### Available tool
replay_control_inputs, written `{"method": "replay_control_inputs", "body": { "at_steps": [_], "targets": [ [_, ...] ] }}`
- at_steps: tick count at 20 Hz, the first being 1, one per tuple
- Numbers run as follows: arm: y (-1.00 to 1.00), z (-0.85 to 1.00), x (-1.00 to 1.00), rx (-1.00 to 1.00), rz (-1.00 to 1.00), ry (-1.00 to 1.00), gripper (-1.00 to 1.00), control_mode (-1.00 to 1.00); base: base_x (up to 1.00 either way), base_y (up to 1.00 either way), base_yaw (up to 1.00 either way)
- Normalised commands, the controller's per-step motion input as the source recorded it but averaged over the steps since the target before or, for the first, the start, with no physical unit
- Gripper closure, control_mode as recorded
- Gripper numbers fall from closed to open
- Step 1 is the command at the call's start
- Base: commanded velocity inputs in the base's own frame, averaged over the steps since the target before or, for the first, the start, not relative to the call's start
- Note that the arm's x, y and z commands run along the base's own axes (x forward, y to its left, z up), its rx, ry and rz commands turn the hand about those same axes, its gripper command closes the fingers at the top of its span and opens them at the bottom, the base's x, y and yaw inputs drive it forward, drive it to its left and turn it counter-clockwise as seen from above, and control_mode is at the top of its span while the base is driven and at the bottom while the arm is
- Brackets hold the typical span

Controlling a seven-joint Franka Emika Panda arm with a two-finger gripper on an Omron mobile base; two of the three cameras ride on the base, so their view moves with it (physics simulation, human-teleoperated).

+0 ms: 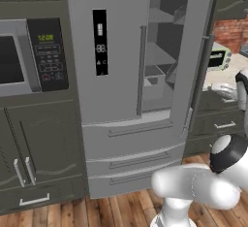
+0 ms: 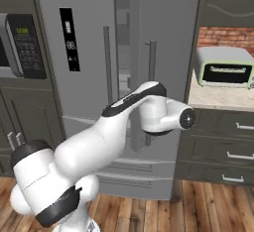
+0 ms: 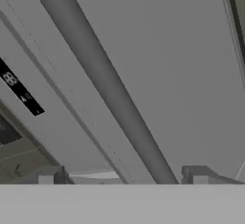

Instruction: Place one of the steaks on the plate and the other in the bowl. Then place the bowl in the fridge.

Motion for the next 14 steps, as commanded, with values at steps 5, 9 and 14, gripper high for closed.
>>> {"method": "replay_control_inputs", "body": {
  "at_steps": [5,9,14],
  "targets": [
    [0.47,0.06,-0.87,-0.35,-0.23,0.07,-1.0,-1.0,0.0,0.0,0.0],
    [0.76,0.1,-0.66,-0.52,-0.2,0.12,-1.0,-1.0,0.0,0.0,0.0],
    [1.0,0.4,-0.36,-0.6,-0.08,0.03,-1.0,-1.0,0.0,0.0,0.0]
  ]
}}
